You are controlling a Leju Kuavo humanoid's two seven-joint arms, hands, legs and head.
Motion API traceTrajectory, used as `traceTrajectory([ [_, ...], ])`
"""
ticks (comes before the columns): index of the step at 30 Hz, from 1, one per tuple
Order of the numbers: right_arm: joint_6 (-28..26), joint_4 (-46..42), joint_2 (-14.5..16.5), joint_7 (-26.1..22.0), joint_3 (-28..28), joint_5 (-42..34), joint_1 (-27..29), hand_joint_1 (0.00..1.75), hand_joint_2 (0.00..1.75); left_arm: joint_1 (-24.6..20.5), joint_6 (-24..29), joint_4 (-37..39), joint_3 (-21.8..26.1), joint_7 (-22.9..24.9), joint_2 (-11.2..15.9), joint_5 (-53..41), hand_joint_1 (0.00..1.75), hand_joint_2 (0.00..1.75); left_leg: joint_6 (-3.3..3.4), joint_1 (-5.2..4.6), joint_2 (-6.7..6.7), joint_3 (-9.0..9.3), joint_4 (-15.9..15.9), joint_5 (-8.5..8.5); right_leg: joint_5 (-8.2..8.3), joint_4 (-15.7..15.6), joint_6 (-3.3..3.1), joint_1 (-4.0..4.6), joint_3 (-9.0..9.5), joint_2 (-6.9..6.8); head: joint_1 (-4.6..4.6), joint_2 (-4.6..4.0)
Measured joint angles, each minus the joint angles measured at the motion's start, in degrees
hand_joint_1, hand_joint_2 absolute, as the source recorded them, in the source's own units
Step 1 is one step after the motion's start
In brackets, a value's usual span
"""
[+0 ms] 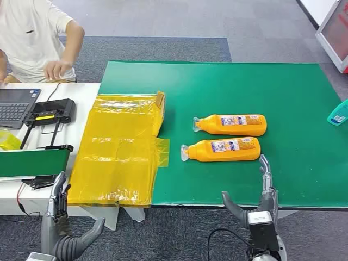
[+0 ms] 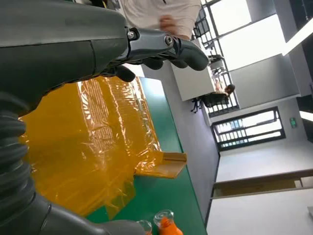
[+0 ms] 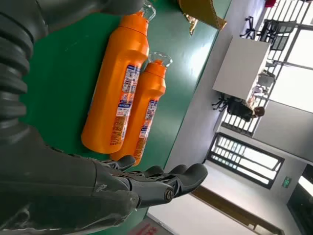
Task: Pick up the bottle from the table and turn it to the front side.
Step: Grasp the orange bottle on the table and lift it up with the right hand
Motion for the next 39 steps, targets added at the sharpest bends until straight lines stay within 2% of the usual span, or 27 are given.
traceTrajectory([
  [17, 2.7, -0.5, 0.0, 0.6, -0.5, -1.1, 0.2, 0.0, 1.75, -0.1, 1.7, 0.1, -1.4, 0.6, 1.3, 1.5, 0.0, 1.75, 0.0, 0.0, 0.0, 0.0, 0.0, 0.0, 0.0, 0.0, 0.0, 0.0, 0.0, 0.0, -0.01, 0.0],
  [22, 2.6, -0.4, -0.3, 4.4, -0.6, 4.9, 0.0, 0.0, 1.75, 0.0, 1.0, 0.1, -1.3, 0.7, 1.7, 2.3, 0.0, 1.75, 0.0, 0.0, 0.0, -0.01, 0.0, 0.0, 0.0, 0.0, 0.0, 0.0, 0.01, 0.0, -0.01, 0.0],
  [28, 4.6, 1.7, -3.2, 10.6, -0.5, 10.1, -1.9, 0.0, 1.75, 0.0, -4.2, 0.1, 0.6, -0.8, 2.0, 3.6, 0.0, 1.75, 0.0, 0.0, 0.0, -0.01, 0.0, 0.0, 0.01, 0.0, 0.01, -0.01, 0.03, 0.0, -0.01, 0.0],
  [39, 5.8, 7.0, -11.7, 20.9, -0.3, 24.3, -9.6, 0.0, 1.75, -0.4, -10.2, 0.5, 4.9, -2.0, 1.1, 3.4, 0.0, 1.75, 0.01, -0.01, 0.0, -0.01, 0.0, 0.02, 0.04, 0.0, 0.02, -0.01, 0.05, 0.0, -0.01, 0.0],
])
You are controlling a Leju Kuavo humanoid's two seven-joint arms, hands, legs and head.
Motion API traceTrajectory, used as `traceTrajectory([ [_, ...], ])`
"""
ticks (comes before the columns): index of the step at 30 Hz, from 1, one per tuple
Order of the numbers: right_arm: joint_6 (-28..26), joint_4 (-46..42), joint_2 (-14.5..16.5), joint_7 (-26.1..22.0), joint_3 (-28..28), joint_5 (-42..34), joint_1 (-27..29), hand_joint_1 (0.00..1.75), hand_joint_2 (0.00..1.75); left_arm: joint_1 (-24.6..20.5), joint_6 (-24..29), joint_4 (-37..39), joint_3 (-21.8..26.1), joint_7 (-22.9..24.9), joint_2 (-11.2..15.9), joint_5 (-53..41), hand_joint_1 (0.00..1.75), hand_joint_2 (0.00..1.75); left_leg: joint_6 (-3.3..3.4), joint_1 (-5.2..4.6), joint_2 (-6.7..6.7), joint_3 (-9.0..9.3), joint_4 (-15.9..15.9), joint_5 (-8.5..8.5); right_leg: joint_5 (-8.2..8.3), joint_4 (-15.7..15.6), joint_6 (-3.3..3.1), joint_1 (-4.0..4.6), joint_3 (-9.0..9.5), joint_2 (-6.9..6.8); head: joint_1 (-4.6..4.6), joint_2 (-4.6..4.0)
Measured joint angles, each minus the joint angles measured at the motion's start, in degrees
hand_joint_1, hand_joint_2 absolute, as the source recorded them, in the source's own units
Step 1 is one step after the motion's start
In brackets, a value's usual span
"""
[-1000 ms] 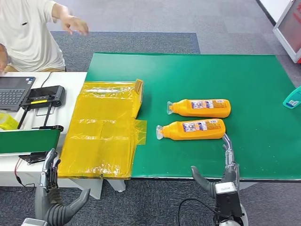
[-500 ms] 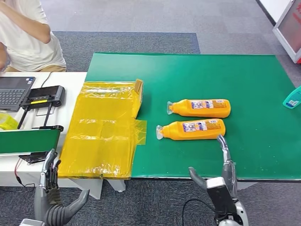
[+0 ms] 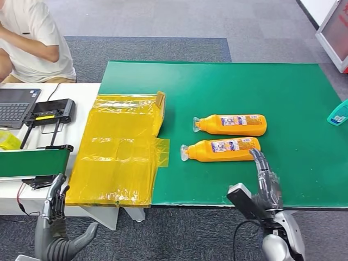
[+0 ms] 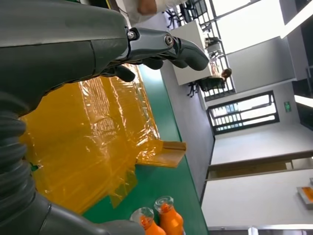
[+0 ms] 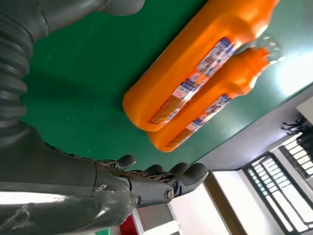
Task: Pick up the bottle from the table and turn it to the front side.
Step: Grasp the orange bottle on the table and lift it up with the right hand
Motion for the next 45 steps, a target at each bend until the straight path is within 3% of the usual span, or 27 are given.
traceTrajectory([
  [4, 1.1, 4.0, -3.7, 8.1, 1.2, 11.0, -4.2, 0.0, 1.75, -0.5, -0.8, 0.5, 0.5, 0.1, 0.0, -0.1, 0.0, 1.75, 0.02, 0.0, 0.0, -0.01, 0.0, 0.03, 0.04, 0.0, 0.05, -0.01, 0.01, 0.0, 0.0, 0.0],
  [7, 4.9, 8.6, -6.8, 13.3, 3.0, 17.3, -8.3, 0.0, 1.75, -1.2, -1.3, 0.8, 1.0, 0.5, 0.0, -0.5, 0.0, 1.75, 0.06, -0.01, 0.0, -0.02, 0.0, 0.06, 0.09, 0.0, 0.11, -0.04, 0.01, 0.0, 0.01, 0.0],
  [15, 10.9, 21.1, -10.6, 15.4, 9.5, 19.8, -19.8, 0.0, 1.75, -2.5, -2.8, 1.7, 2.0, 0.9, 0.2, -0.6, 0.0, 1.75, 0.06, -0.02, -0.01, -0.03, 0.0, 0.18, 0.15, 0.0, 0.12, -0.05, 0.0, 0.01, 0.01, 0.0],
  [22, 12.5, 29.8, -10.8, 15.9, 15.8, 19.8, -29.1, 0.0, 1.75, -3.2, -4.0, 2.5, 2.2, 1.3, 0.5, -0.2, 0.0, 1.75, 0.04, -0.02, -0.01, -0.04, 0.0, 0.23, 0.18, 0.0, 0.12, -0.05, -0.02, 0.0, 0.0, 0.0],
  [29, 12.5, 35.4, -10.4, 17.0, 20.0, 21.4, -34.9, 0.0, 1.75, -3.7, -4.0, 3.3, 2.3, 1.9, 0.7, -0.1, 0.0, 1.75, 0.05, -0.02, -0.02, -0.06, 0.0, 0.24, 0.19, 0.0, 0.15, -0.05, -0.01, 0.0, 0.0, 0.0],
  [36, 14.4, 42.0, -7.1, 18.0, 25.0, 24.0, -39.3, 0.0, 1.75, -4.1, -4.5, 3.6, 2.3, 2.6, 0.8, -0.1, 0.0, 1.75, 0.03, -0.01, -0.03, -0.05, 0.0, 0.25, 0.19, 0.0, 0.14, -0.03, -0.03, 0.0, 0.0, 0.0],
  [45, 14.3, 49.5, -4.3, 15.3, 27.1, 20.5, -42.7, 0.0, 1.75, -4.2, -3.5, 3.6, 2.2, 2.6, 1.3, -0.4, 0.0, 1.75, 0.04, -0.02, -0.05, -0.06, 0.0, 0.27, 0.2, 0.0, 0.15, -0.05, -0.03, -0.01, -0.01, 0.0],
])
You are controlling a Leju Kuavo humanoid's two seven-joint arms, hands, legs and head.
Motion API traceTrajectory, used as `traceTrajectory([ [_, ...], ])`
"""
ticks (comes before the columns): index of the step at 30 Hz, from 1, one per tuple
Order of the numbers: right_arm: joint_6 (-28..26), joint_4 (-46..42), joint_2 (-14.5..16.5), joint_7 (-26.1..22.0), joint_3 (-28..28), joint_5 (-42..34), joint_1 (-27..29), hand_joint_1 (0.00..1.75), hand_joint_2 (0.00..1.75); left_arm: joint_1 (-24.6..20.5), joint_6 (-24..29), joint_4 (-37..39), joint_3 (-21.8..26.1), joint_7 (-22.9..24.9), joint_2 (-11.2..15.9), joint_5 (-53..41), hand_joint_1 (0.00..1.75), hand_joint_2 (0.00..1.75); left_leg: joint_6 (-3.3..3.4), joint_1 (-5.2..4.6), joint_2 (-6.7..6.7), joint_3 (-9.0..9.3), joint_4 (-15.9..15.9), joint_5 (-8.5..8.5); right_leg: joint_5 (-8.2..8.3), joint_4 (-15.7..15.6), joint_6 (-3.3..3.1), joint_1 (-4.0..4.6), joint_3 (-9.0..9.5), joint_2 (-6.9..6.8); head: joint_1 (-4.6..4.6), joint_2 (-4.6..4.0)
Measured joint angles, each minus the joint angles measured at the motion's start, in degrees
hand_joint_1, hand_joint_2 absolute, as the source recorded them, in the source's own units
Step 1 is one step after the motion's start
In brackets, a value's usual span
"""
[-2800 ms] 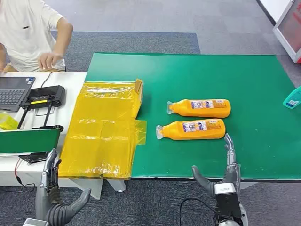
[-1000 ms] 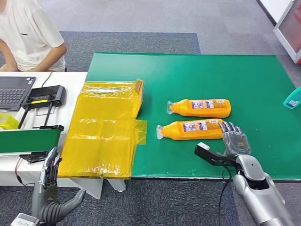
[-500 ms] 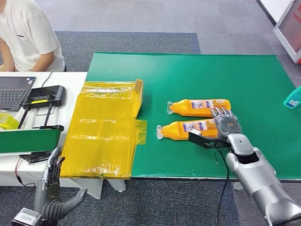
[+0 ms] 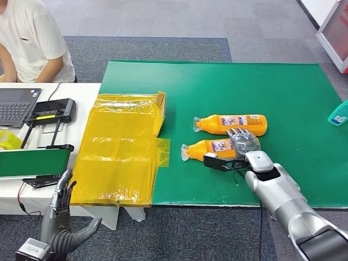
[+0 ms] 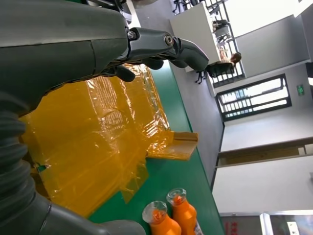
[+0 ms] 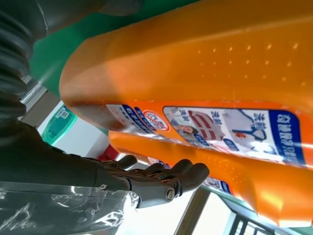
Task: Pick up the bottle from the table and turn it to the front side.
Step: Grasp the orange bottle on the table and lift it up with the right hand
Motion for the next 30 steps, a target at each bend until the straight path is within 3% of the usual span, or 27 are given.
traceTrajectory([
  [23, -0.1, 0.6, 0.1, -3.8, 1.2, -8.2, -1.8, 0.0, 1.75, 0.6, -0.1, 0.2, 0.0, -0.2, 1.0, 0.1, 0.0, 1.75, 0.0, 0.0, 0.0, 0.01, 0.0, 0.0, 0.01, 0.0, 0.0, 0.0, -0.01, 0.01, 0.0, 0.0],
  [30, 3.4, 1.1, 0.1, -2.4, 1.7, -10.1, -2.8, 0.0, 1.75, 1.4, 1.2, -0.3, -1.2, -0.5, 1.7, -0.3, 0.0, 1.75, 0.0, 0.0, 0.0, 0.01, 0.0, 0.01, 0.01, 0.0, 0.0, 0.0, -0.02, 0.01, 0.01, 0.0],
])
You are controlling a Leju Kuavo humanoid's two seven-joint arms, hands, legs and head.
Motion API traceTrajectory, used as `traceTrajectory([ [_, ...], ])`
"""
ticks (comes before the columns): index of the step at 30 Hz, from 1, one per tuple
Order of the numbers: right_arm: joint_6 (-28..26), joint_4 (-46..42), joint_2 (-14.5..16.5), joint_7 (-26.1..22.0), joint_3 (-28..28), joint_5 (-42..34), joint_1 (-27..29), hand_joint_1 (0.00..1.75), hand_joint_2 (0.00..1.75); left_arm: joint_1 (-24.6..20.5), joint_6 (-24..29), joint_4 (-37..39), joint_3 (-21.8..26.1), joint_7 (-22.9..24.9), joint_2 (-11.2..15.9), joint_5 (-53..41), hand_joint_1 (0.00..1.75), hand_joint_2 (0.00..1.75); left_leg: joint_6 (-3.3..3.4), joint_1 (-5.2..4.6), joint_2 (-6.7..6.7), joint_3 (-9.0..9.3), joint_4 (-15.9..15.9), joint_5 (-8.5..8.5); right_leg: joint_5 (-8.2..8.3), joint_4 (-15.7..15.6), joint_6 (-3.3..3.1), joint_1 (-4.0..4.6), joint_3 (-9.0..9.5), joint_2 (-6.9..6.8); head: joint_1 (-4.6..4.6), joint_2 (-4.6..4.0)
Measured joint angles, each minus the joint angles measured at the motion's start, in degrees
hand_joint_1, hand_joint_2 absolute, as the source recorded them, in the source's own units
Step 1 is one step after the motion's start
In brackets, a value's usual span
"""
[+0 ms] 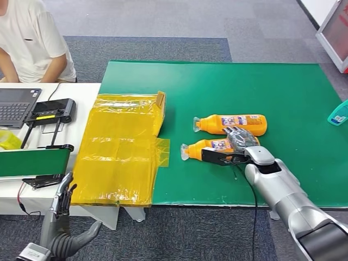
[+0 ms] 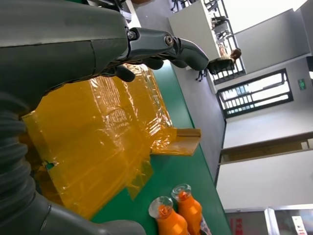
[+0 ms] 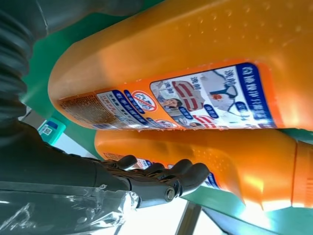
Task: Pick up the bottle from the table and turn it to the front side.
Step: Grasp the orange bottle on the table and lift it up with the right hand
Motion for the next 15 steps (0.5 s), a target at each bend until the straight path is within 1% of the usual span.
traceTrajectory([
  [4, 1.2, 1.3, -0.5, -0.1, 0.2, -1.0, -0.4, 0.0, 1.75, 0.6, 0.2, -0.1, -0.5, -0.2, 0.4, 0.2, 0.0, 1.75, 0.0, 0.0, 0.0, 0.0, 0.0, 0.0, 0.0, 0.0, 0.0, 0.0, 0.01, 0.0, -0.01, 0.0],
  [15, 0.9, 5.0, -1.2, -0.1, 0.2, -2.3, -1.2, 0.0, 1.75, 0.3, 0.6, -0.2, -1.4, -1.1, 1.4, 1.0, 0.0, 1.75, -0.01, 0.0, 0.0, 0.0, 0.0, 0.01, 0.01, 0.0, 0.0, 0.0, 0.0, 0.0, -0.01, 0.0],
])
